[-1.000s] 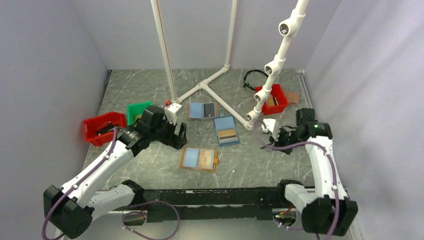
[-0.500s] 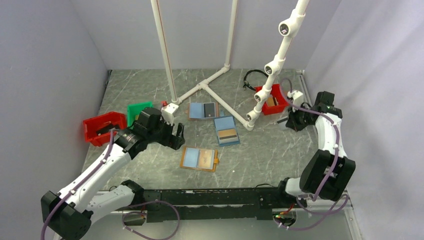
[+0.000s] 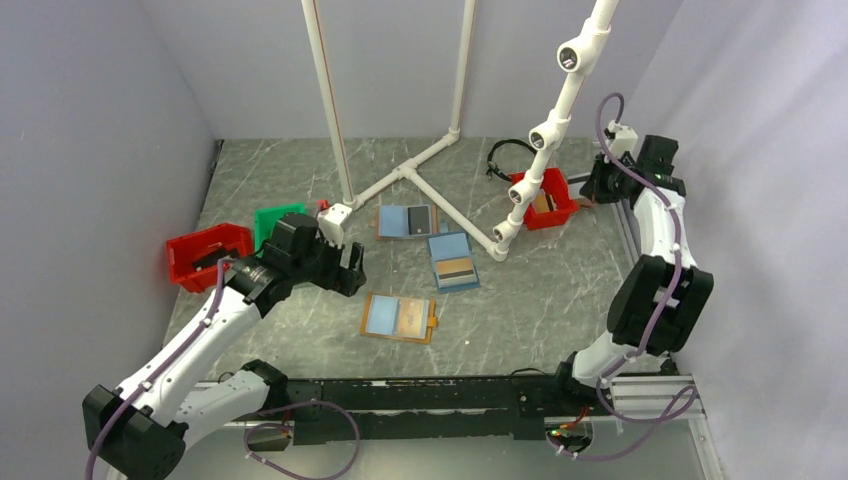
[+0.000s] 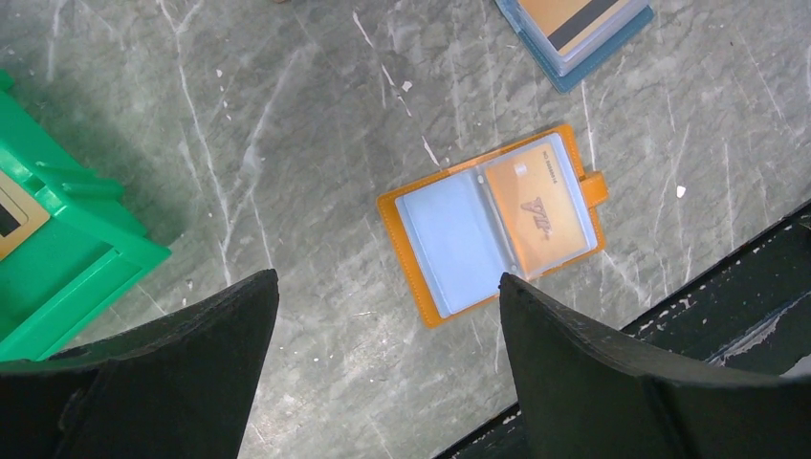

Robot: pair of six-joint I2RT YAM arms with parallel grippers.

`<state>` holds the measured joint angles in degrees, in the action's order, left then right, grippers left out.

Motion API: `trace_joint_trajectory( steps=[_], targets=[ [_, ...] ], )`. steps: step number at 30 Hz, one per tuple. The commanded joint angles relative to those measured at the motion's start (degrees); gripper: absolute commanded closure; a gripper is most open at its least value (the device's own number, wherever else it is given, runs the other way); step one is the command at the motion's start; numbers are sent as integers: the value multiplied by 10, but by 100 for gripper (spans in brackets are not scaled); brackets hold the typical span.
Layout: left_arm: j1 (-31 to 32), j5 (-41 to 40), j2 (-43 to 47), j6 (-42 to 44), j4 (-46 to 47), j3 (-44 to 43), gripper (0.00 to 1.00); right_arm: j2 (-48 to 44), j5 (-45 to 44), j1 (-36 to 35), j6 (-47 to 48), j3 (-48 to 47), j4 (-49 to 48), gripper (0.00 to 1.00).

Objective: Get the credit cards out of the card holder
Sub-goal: Place the credit card in the storage box.

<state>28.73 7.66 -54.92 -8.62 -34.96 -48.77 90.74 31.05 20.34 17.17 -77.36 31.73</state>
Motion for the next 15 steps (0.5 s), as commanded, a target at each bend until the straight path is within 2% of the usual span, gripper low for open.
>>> trace_joint_trajectory(
  steps=[1, 8, 13, 15],
  targets=[
    [-8, 6, 6, 14, 14, -4, 10, 43, -8, -24, -91, -56, -37, 100],
    [-17, 8, 6, 13, 15, -3, 10, 145, -7, -61, -122, -149, 3, 100],
    [-21, 9, 8, 13, 15, -3, 10, 191, -4, -72, -134, -177, 22, 100],
    [-23, 10, 7, 13, 16, -3, 10, 201, -3, -77, -128, -179, 28, 95]
  ],
)
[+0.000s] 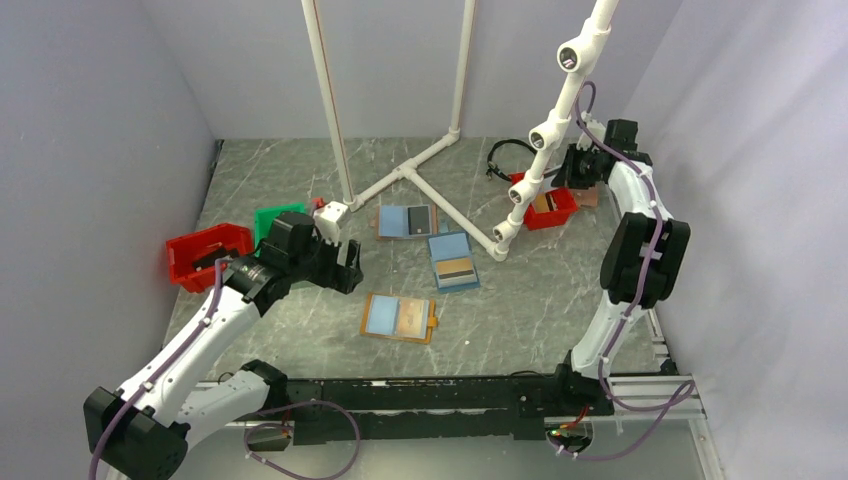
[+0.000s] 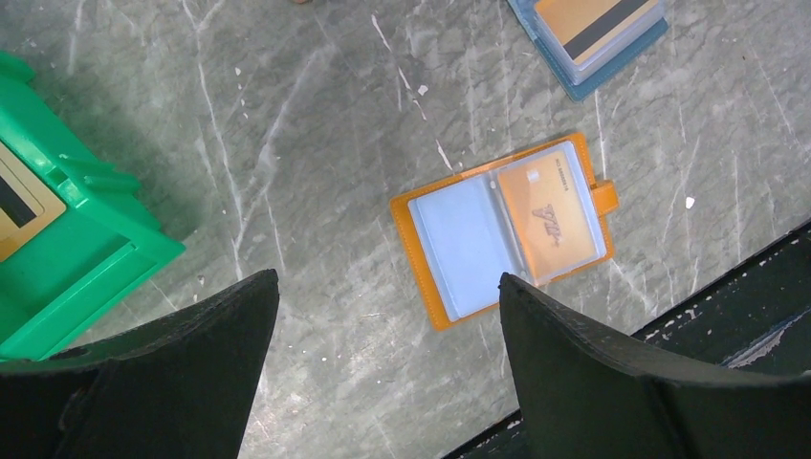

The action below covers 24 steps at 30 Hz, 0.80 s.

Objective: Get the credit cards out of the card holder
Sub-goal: Place the credit card in the storage box.

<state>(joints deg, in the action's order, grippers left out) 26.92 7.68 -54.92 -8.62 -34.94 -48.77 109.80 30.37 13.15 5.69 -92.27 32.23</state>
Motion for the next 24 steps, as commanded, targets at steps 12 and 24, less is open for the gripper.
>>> trace_joint_trajectory(
  steps=[12, 24],
  targets=[
    [-11, 45, 11, 11, 19, -2, 10, -56, -126, -10, 20, 8, -13, 55],
    [-80, 156, 3, -76, 51, 11, 1, -297, 14, 22, 132, 227, 21, 42]
  ],
)
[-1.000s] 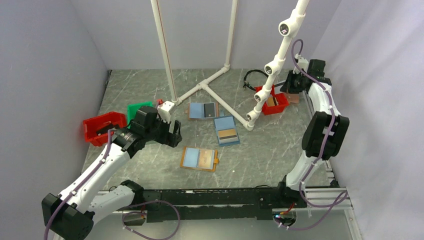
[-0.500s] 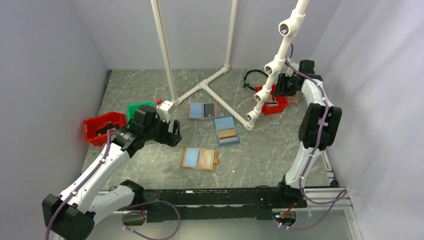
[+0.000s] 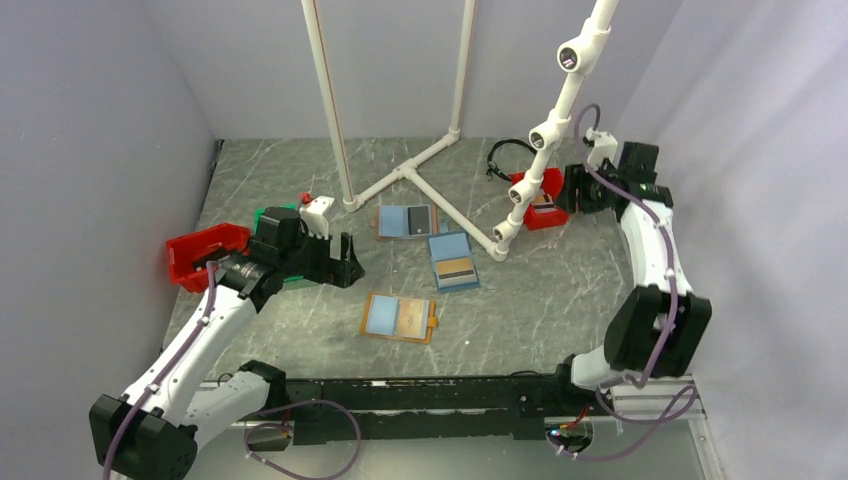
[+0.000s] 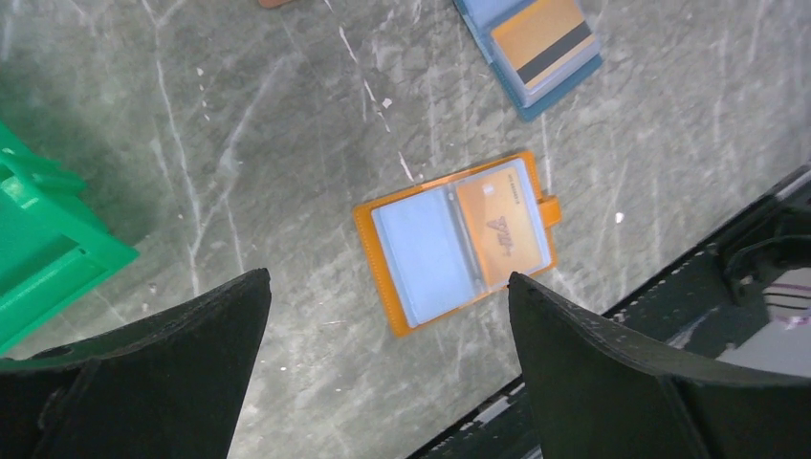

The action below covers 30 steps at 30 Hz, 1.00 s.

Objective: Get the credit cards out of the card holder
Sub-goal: Place the credit card in the storage box, then remove the credit card from the card holder.

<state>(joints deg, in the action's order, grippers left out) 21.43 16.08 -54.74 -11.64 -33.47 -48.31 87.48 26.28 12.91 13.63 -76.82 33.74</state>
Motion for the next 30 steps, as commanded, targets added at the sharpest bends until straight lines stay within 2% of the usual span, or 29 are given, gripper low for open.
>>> trace_joint_trajectory(
  steps=[1, 5, 9, 14, 19, 21, 23, 24, 27, 30],
  targets=[
    [-32, 85, -1, -55, 41, 8, 0, -103, 56, 31, 61, 88, 9, 42],
    [-39, 117, -5, -87, 55, 20, 6, -171, 48, 39, 104, 131, 51, 42],
    [-40, 145, -9, -138, 74, 40, 4, -245, 68, 38, 139, 187, 83, 41],
    [-39, 167, -4, -187, 88, 67, 3, -333, 185, 37, 221, 238, 123, 41],
    [-35, 186, 10, -230, 118, 95, 0, -334, 327, 22, 355, 236, 214, 38],
    [-12, 159, 4, -236, 104, 93, 1, -316, 369, -1, 391, 229, 257, 29],
    [36, 108, -2, -243, 98, 89, 1, -301, 392, -43, 425, 218, 285, 15],
    [63, 77, -6, -246, 94, 85, 1, -294, 397, -66, 425, 216, 282, 3],
    [120, 14, -27, -252, 79, 69, 3, -280, 378, -131, 365, 217, 216, 0],
    [164, -53, -28, -262, 68, 62, 3, -268, 366, -157, 339, 226, 179, 0]
  ],
)
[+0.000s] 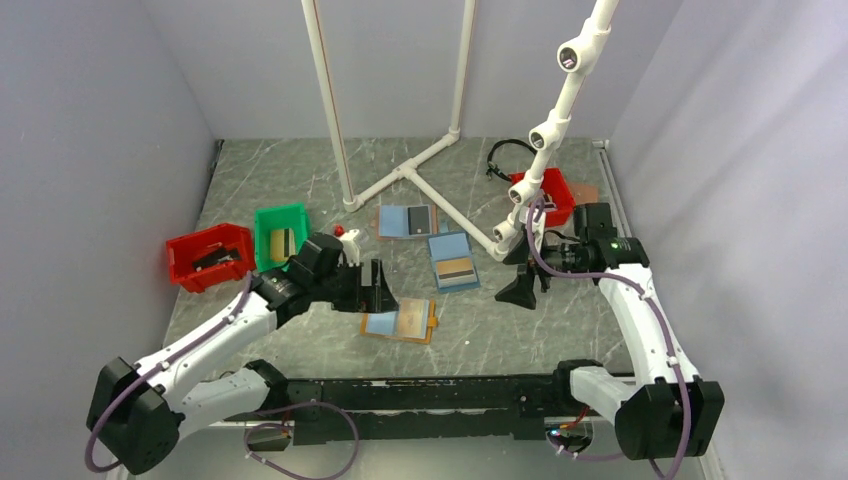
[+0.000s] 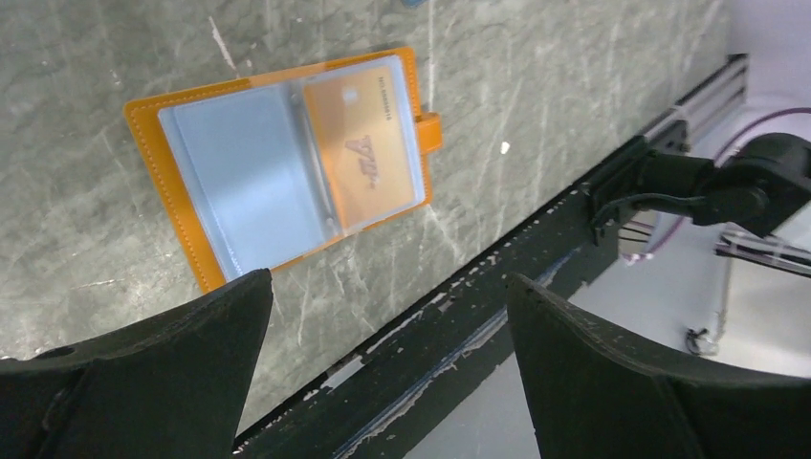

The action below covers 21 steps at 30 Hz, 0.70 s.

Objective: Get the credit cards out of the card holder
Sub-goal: Remove the credit card from the card holder.

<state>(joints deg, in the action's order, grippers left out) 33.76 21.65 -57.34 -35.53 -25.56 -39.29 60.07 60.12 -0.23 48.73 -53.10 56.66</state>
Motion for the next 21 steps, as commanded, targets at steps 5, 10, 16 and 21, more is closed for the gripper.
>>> trace_joint_trajectory(
  steps=[5, 10, 16, 21],
  targets=[
    [113, -205, 7, -44, 5, -20, 3, 3, -12, -42, -37, 24, -98, 0],
    [158, -258, -6, -61, 21, -28, 3, 1, -53, -46, -62, 35, -122, 0],
    [202, -295, -85, -73, 6, -66, 4, -9, -66, -46, -61, 44, -124, 0],
    [243, -357, -142, -90, -29, -110, 4, 1, -70, -47, -72, 46, -130, 0]
  ],
)
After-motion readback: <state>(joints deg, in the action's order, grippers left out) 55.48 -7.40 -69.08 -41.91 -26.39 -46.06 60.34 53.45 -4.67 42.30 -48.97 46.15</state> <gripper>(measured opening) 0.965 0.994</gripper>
